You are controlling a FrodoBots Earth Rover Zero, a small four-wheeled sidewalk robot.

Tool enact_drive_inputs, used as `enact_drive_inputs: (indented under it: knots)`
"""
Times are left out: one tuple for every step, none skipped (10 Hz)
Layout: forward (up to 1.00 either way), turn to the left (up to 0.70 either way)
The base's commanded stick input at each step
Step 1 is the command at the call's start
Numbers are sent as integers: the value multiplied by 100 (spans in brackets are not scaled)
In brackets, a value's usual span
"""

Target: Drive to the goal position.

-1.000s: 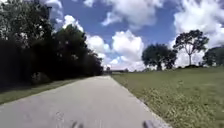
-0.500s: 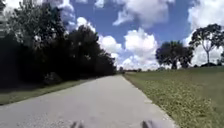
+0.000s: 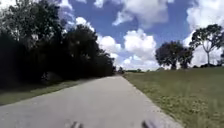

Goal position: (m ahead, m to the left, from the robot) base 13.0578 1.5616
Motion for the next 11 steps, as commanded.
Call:
enact_drive_inputs:
  knots:
    - [70,0]
    - [70,0]
    - [70,0]
    - [70,0]
    - [70,0]
    - [70,0]
    - [70,0]
    - [70,0]
    - [70,0]
    - [70,0]
    - [70,0]
